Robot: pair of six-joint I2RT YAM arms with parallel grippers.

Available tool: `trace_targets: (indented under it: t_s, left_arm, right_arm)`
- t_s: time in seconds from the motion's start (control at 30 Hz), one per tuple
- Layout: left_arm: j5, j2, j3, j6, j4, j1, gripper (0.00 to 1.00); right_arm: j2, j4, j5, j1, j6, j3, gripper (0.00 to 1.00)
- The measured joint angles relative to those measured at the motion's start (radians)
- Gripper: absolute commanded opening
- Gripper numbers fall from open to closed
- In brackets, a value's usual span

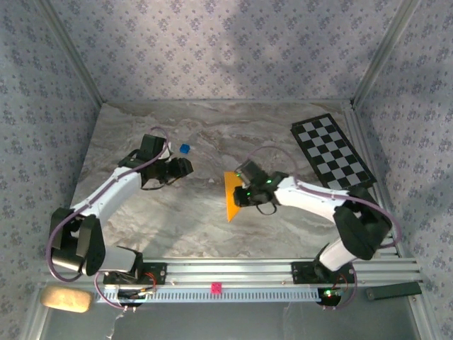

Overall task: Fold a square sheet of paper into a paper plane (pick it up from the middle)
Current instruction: Turn over the paper at the center of the table, then rotate the paper at the center of the table.

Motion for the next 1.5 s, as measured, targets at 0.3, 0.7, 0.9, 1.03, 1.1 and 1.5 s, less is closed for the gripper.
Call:
trace_targets:
  t_s: [0.3,0.7,0.9,1.03,1.1,1.5]
  left_arm:
    - [0.026,0.16,0.035,-0.074,0.037,-0.07,0.37]
    - [0.059,0.16,0.058,-0.109,0.074,-0.145,0.31]
    - [0.113,0.128,0.021,-0.109,0.1,-0.144,0.22]
    - [0.161,0.149,0.007,-0.122,0.145,-0.144,0.16]
    - [0.18,0.176,0.007,-0.129,0.174,-0.144,0.14]
    - [0.277,0.441,0.1,-0.155,0.28,-0.179,0.1]
  right_arm:
    - [0.082,0.246,-0.301,-0.175,0.082,-0.087,0.09]
    - [0.264,0.37,-0.373,-0.132,0.181,-0.047,0.07]
    - [0.263,0.432,-0.291,-0.049,0.296,-0.061,0.06]
    - [0.244,0.555,-0.24,-0.013,0.425,-0.131,0.06]
    - [0.237,0.597,-0.216,-0.001,0.475,-0.154,0.06]
    - [0.226,0.618,-0.135,0.049,0.577,-0.164,0.06]
